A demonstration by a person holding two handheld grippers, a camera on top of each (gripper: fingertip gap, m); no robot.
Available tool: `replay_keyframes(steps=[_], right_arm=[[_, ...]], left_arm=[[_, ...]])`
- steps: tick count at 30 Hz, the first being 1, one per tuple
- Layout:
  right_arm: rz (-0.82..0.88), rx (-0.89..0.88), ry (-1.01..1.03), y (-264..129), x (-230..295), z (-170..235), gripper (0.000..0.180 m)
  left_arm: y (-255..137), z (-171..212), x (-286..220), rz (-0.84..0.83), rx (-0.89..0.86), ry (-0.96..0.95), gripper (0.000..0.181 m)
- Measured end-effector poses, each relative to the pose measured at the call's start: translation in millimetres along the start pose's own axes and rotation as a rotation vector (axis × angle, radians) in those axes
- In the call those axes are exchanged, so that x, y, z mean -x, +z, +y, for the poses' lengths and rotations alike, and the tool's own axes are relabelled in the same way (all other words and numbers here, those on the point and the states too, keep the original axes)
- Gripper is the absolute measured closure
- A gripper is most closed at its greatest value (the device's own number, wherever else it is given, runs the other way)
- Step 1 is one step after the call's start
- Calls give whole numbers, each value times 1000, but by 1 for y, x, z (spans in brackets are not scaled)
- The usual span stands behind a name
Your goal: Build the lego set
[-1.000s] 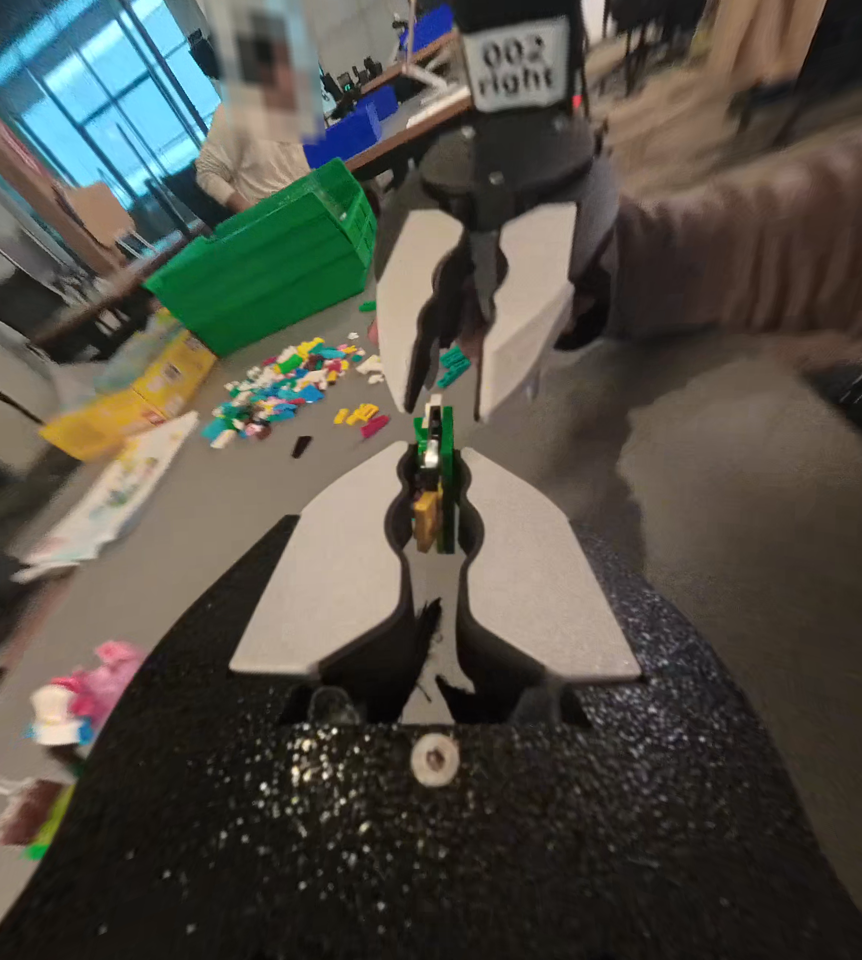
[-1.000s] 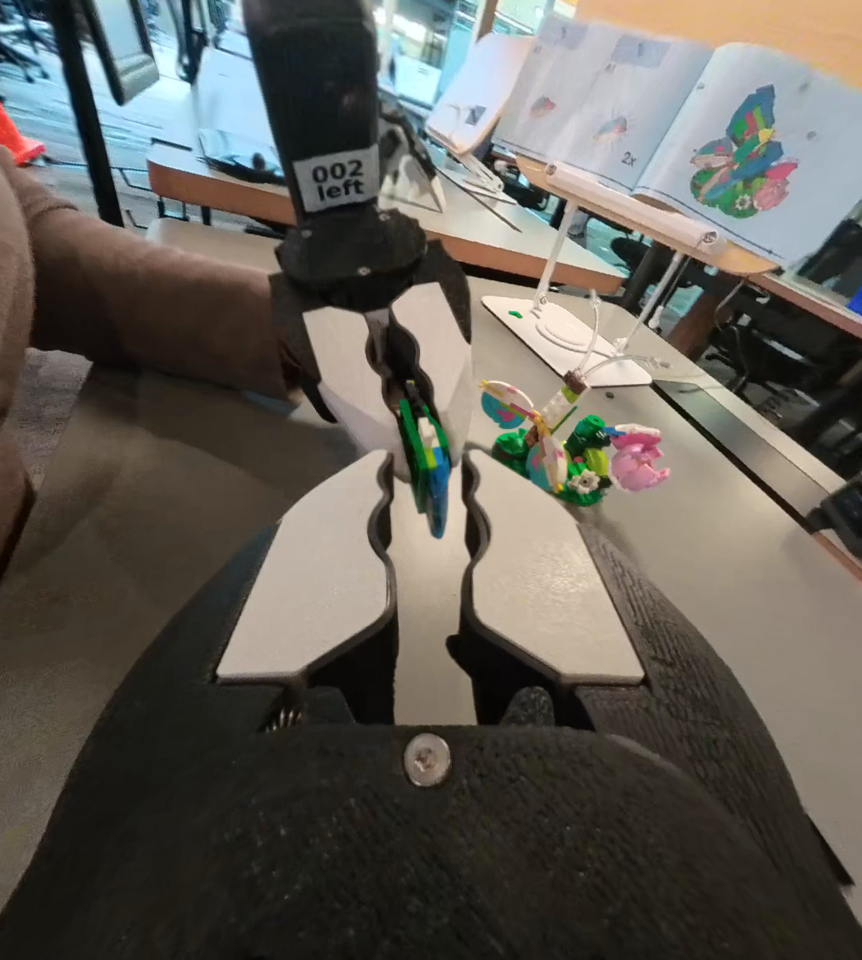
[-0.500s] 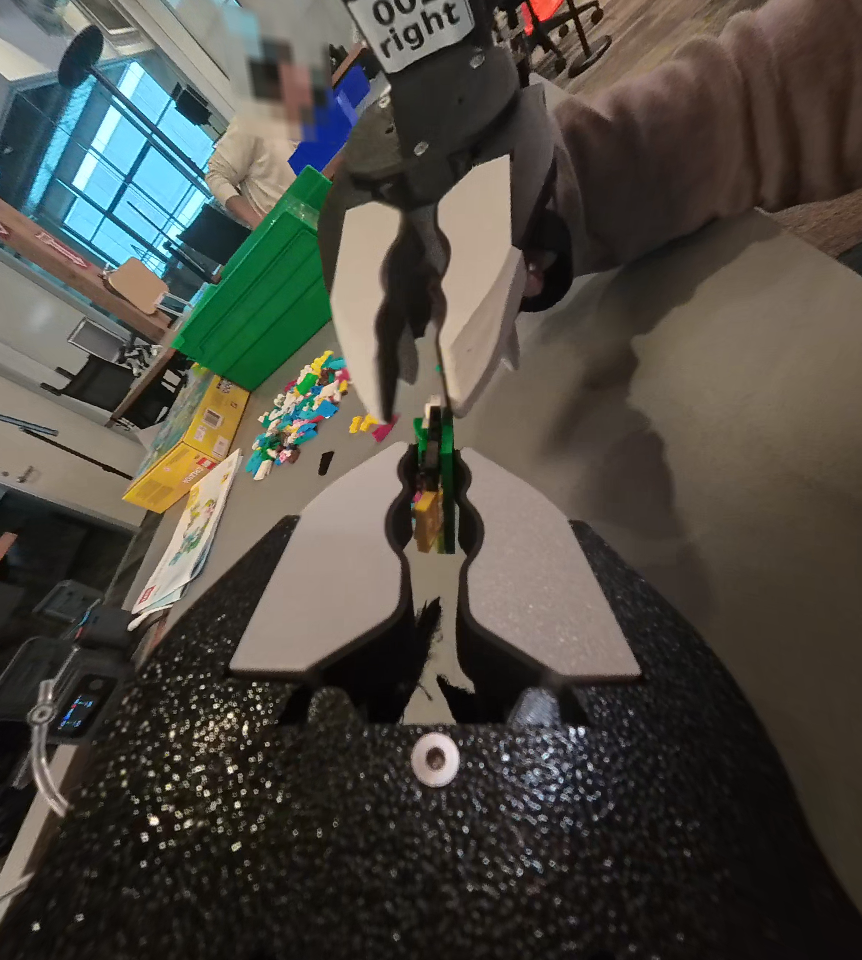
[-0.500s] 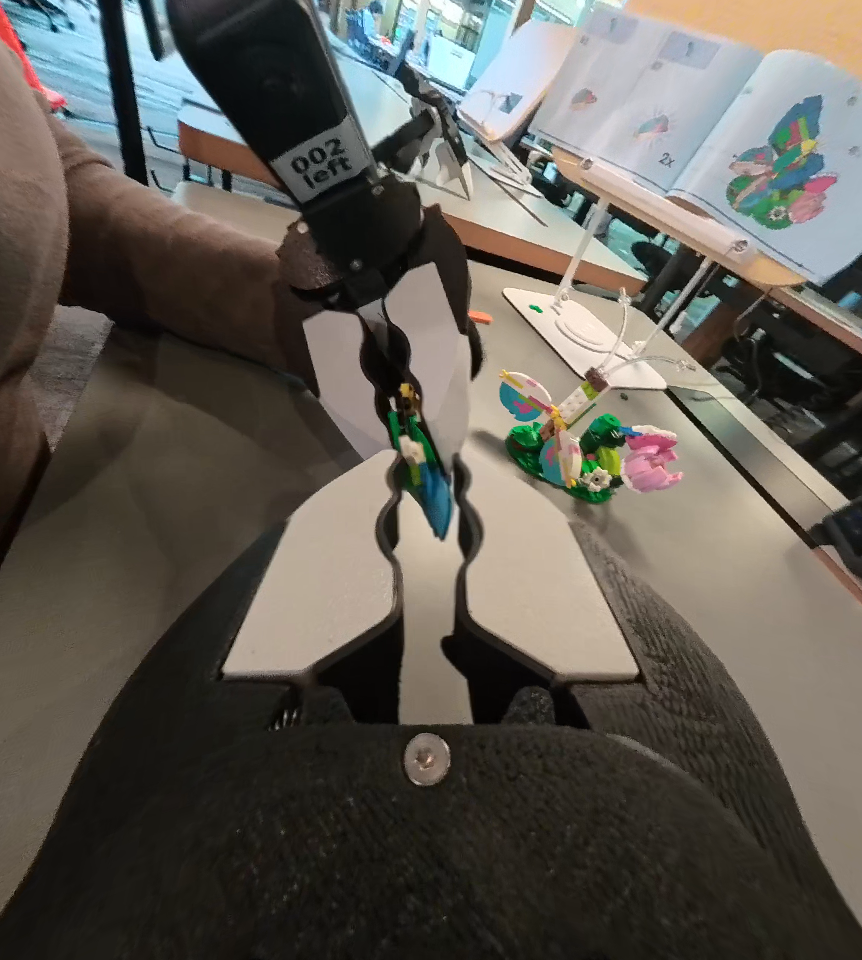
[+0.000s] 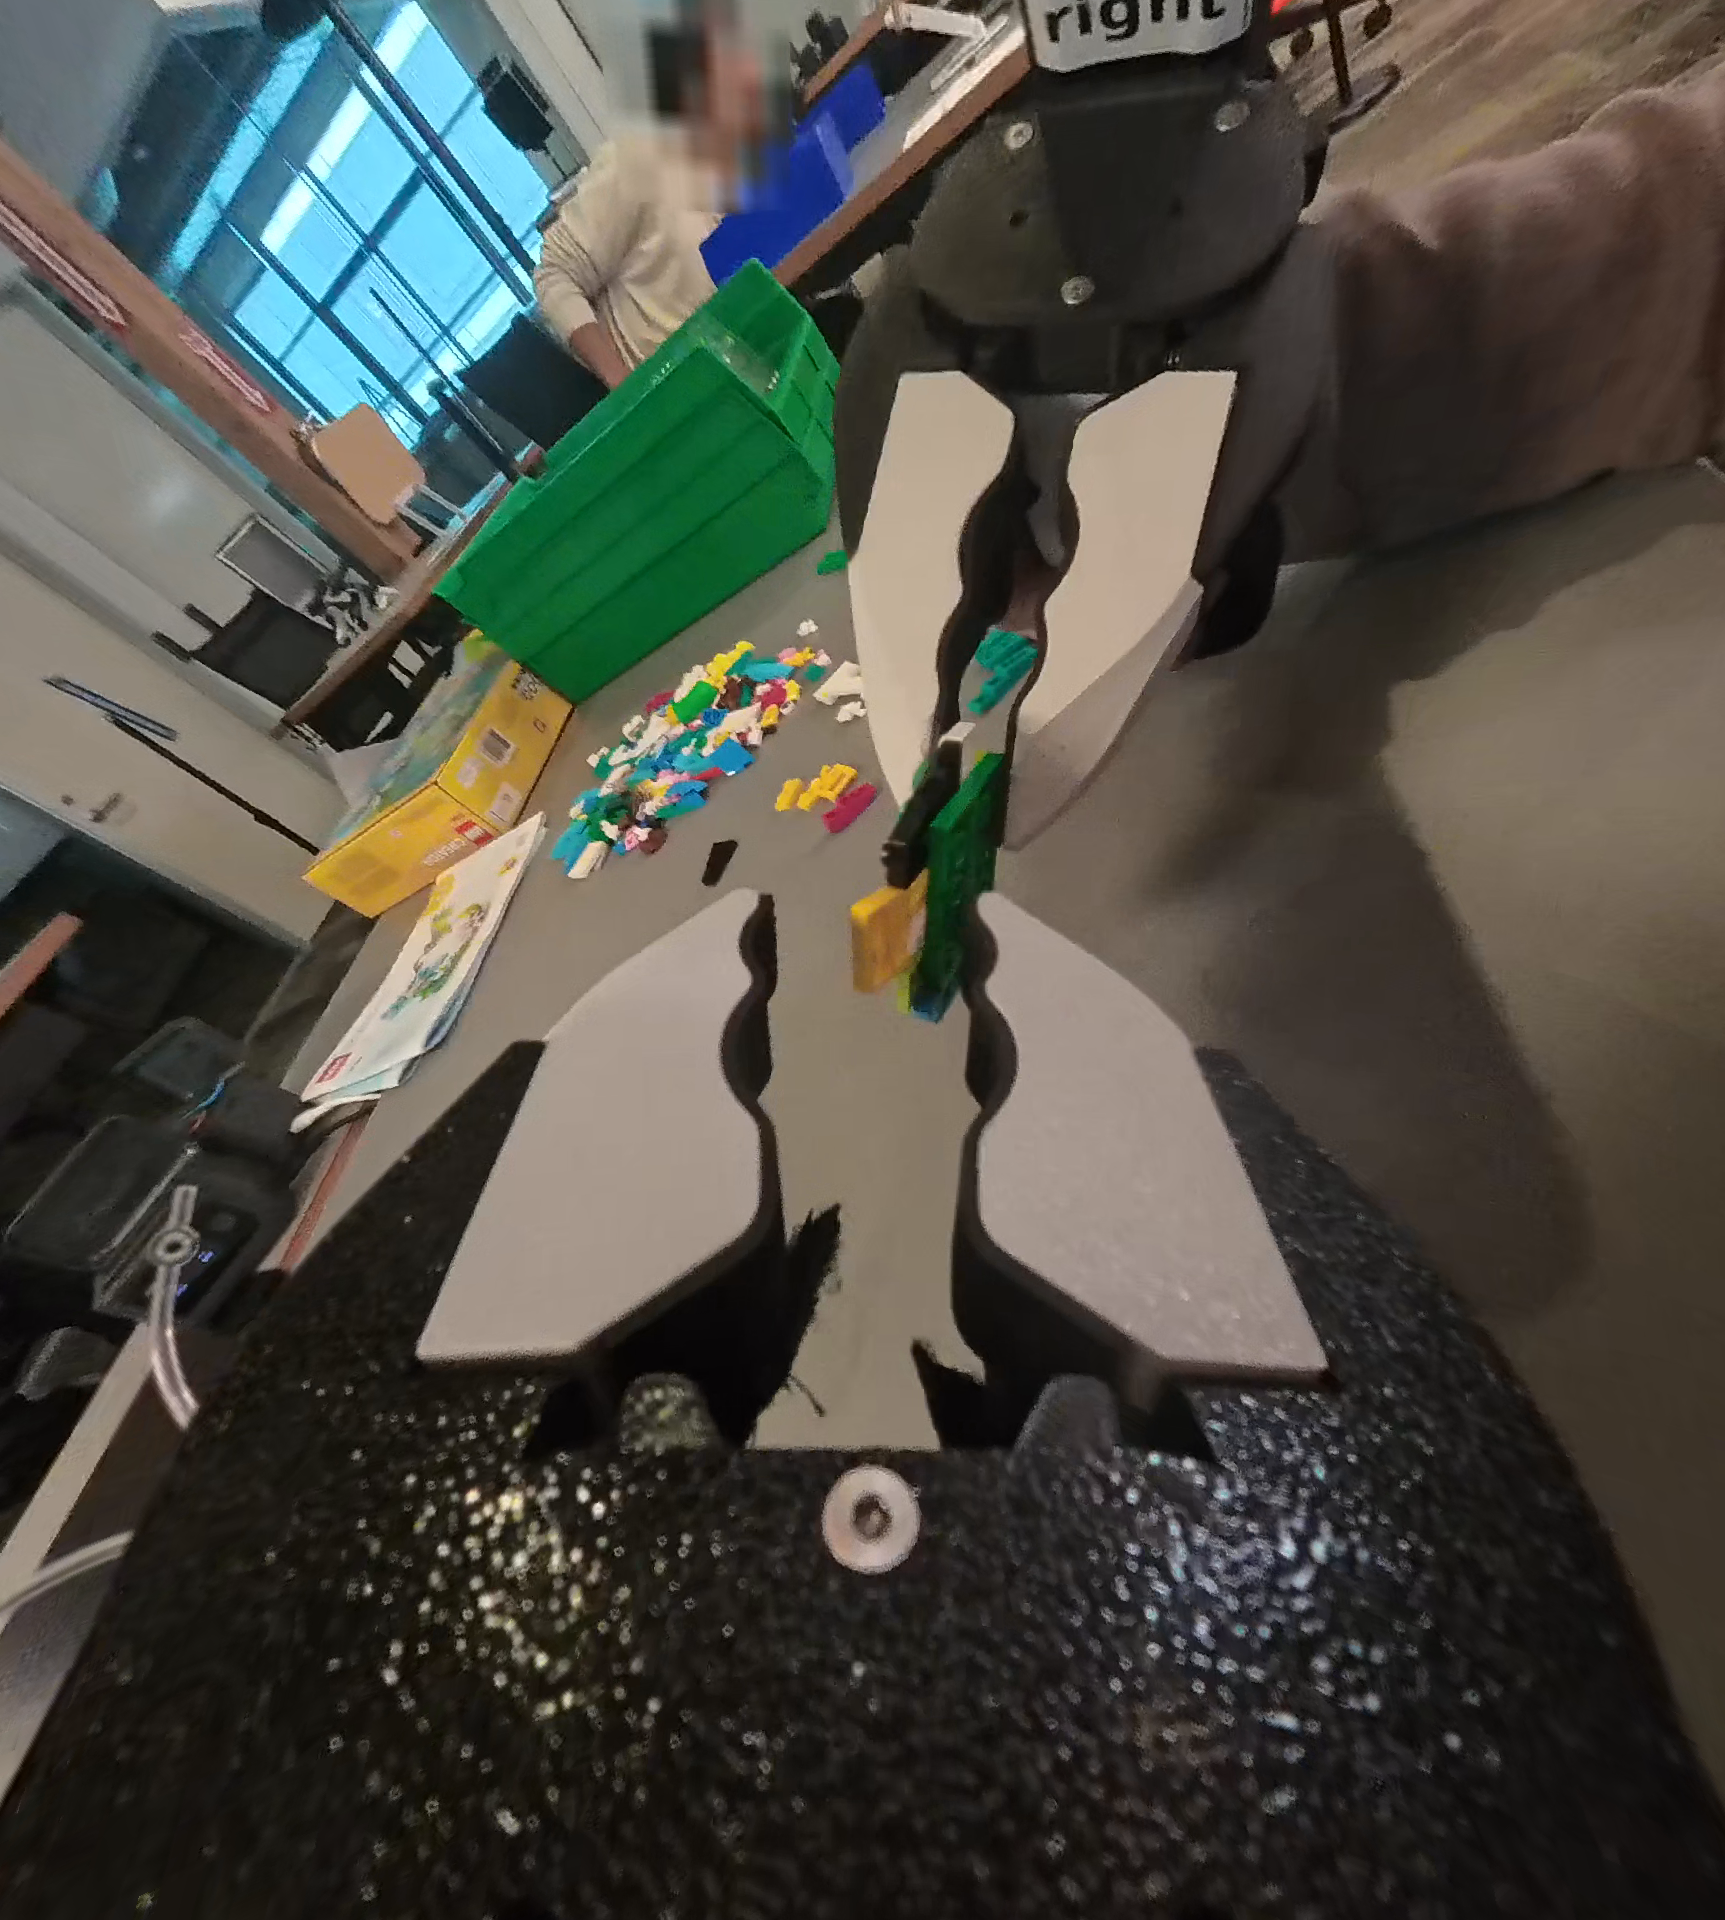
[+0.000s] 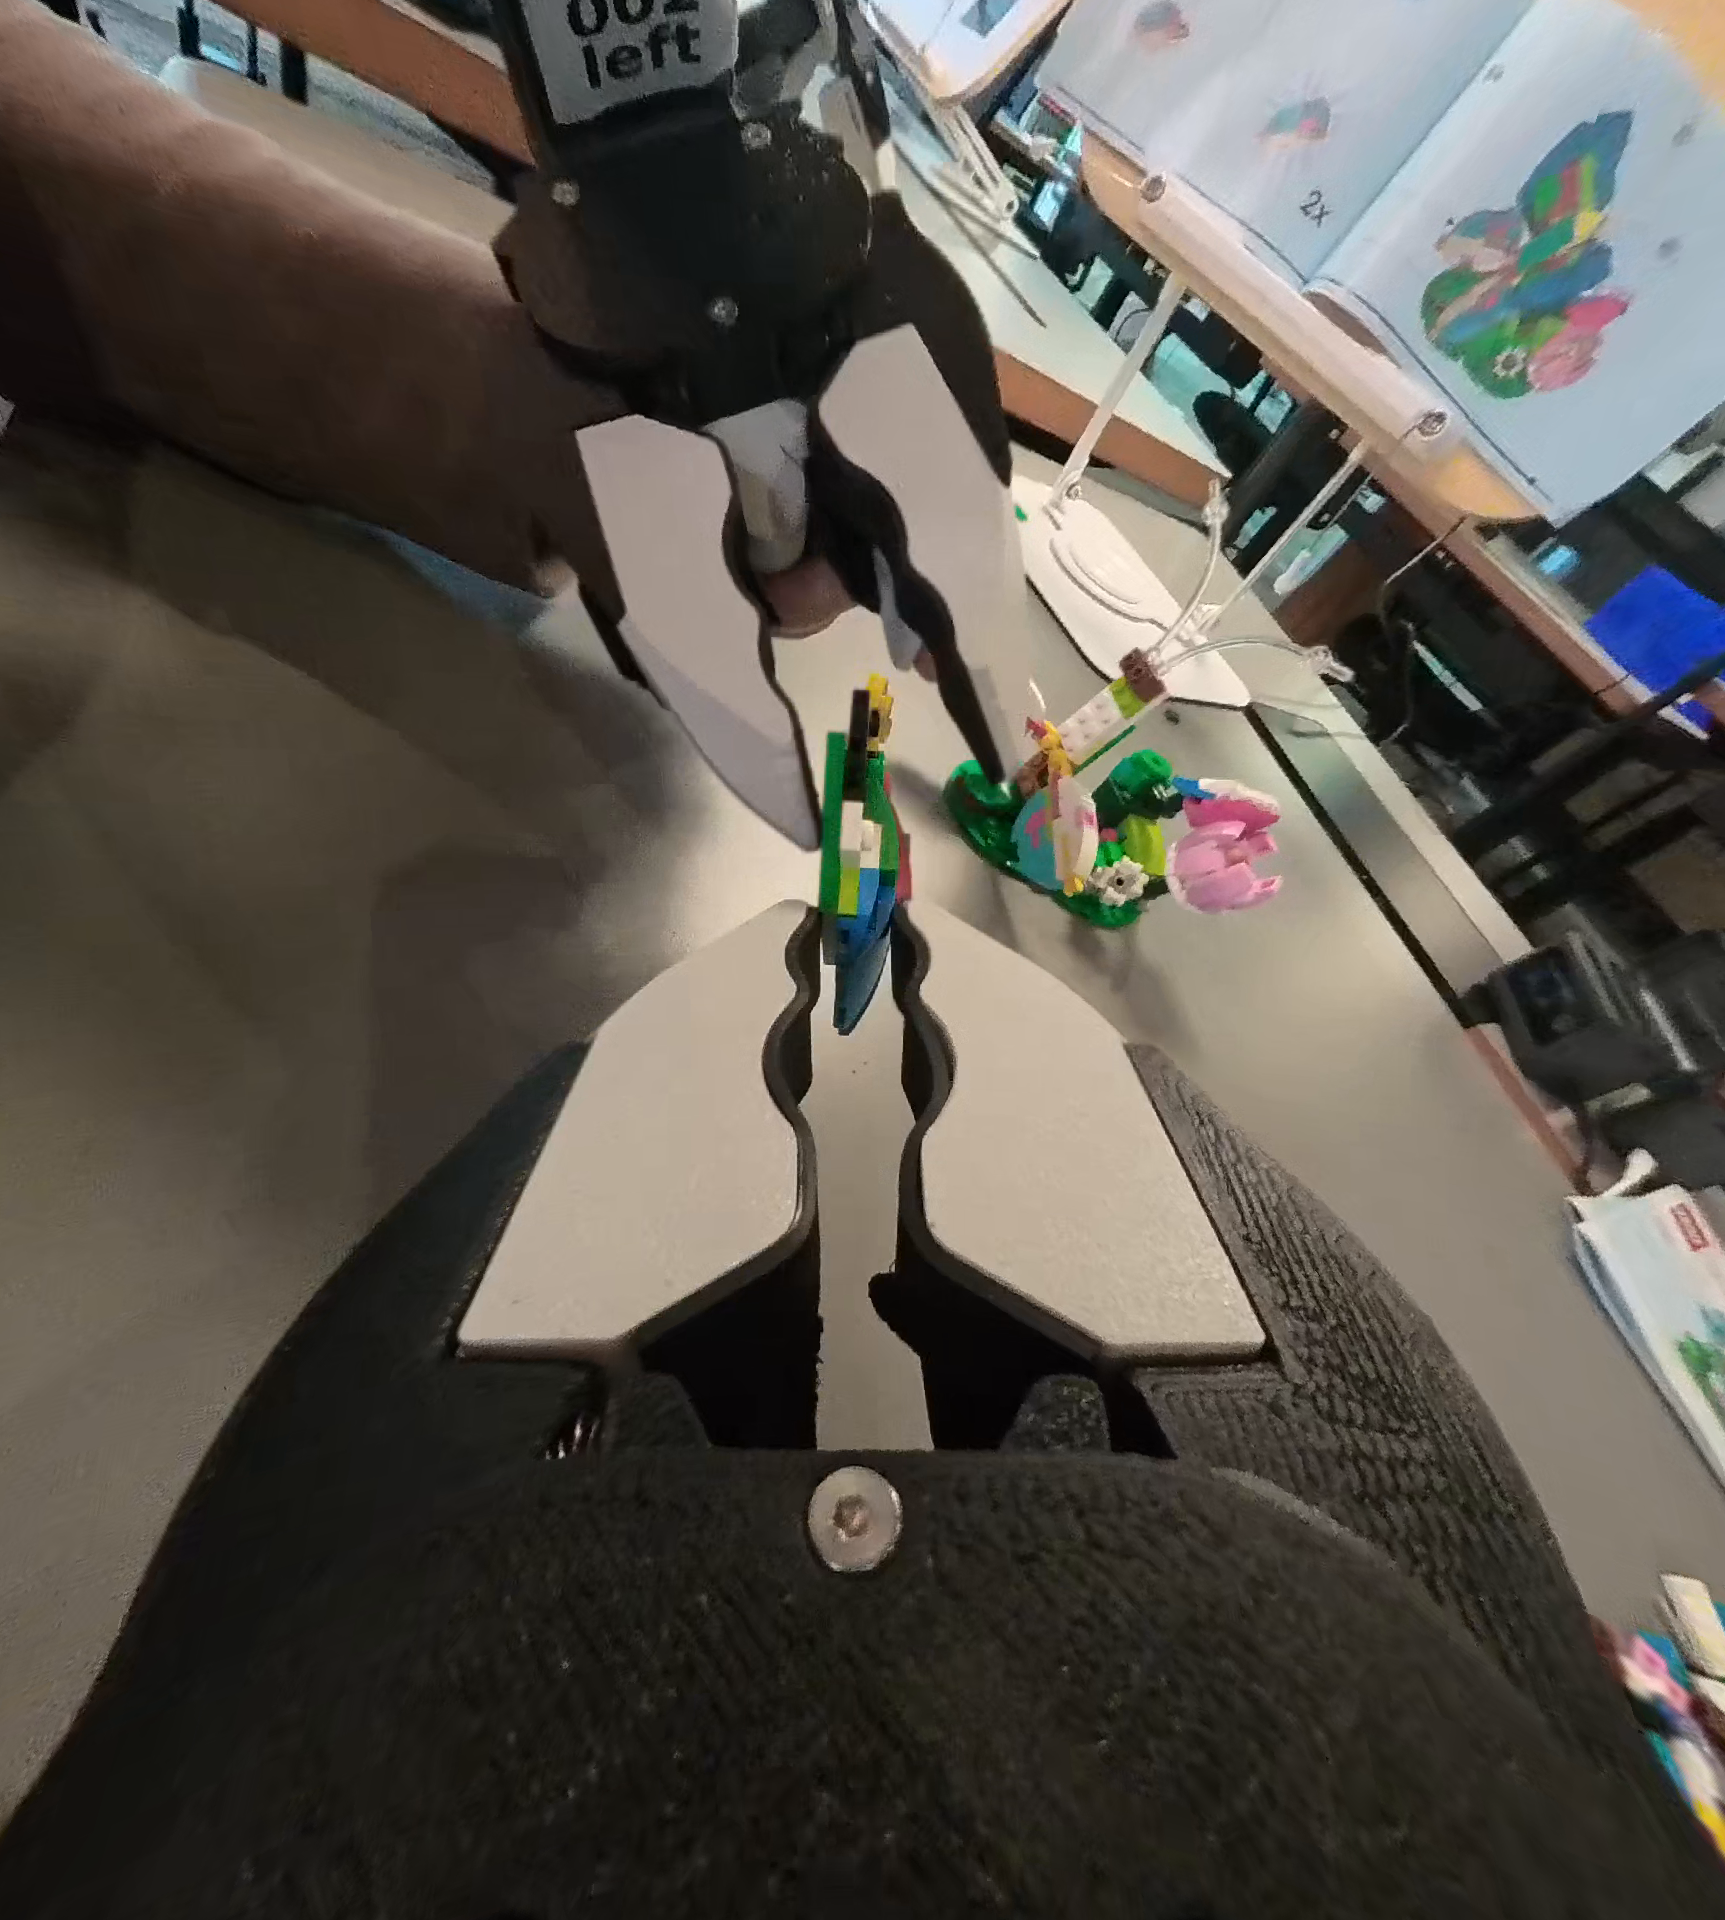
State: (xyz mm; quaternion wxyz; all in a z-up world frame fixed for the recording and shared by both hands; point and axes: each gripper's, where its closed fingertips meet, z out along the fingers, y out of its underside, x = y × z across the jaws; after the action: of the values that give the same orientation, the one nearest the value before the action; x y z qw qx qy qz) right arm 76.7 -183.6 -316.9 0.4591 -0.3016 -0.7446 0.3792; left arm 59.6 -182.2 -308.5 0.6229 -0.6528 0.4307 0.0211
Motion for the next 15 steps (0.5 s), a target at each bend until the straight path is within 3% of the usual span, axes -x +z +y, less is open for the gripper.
replay_keyframes(steps=[5,10,15], right_arm=[[11,31,-31,1,-1,6,169],[21,42,-54,-1,-3,8,169],[49,-9,-41,-6,-7,-2,168]], left_arm=[[-2,0,-6,26,13,72,163],[-3,-2,-8,45,1,50,167],[-6,-7,-7,20,-1,146,176]])
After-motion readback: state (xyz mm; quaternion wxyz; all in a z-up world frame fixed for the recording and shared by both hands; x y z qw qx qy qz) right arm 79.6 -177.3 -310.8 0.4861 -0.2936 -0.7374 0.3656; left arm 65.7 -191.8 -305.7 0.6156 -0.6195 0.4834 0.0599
